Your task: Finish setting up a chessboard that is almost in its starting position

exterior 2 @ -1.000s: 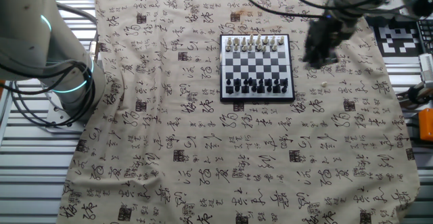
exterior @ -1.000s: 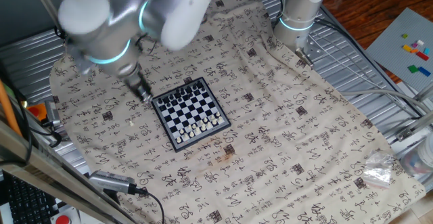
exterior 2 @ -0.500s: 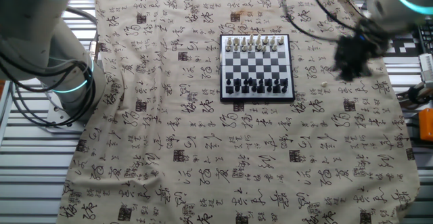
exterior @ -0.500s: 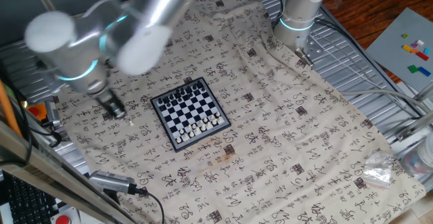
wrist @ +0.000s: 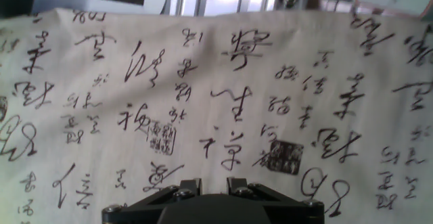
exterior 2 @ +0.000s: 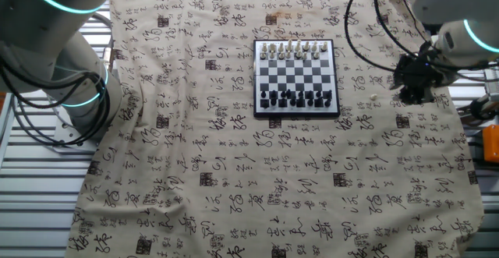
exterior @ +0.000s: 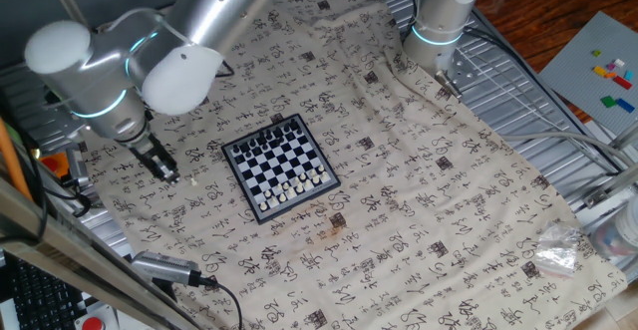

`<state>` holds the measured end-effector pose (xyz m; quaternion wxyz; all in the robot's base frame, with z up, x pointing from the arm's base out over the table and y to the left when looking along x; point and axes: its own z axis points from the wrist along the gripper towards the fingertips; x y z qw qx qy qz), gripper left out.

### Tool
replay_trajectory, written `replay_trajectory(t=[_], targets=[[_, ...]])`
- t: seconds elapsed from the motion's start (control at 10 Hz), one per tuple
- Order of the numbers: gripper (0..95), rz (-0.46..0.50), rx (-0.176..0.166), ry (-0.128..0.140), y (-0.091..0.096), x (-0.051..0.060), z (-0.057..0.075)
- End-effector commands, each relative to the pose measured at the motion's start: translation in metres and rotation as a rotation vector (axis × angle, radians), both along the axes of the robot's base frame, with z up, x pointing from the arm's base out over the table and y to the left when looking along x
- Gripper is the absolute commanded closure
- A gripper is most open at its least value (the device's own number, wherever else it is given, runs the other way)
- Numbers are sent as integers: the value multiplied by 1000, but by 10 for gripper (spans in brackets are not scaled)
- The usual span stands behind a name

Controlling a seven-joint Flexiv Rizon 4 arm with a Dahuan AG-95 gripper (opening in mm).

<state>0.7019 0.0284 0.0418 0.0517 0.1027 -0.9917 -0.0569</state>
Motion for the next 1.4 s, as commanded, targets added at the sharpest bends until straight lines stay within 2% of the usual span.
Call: replay_trajectory(t=[0.1, 0.2, 0.4, 0.9, 1.4], targets=[[760, 1, -4, -9, -1, -9, -4], [760, 0, -2, -10, -2, -15, -6], [760, -1, 0, -14, -2, -20, -8], [760, -9, 0, -20, 6, -23, -14], [760, -10, 4, -18, 6, -28, -17]])
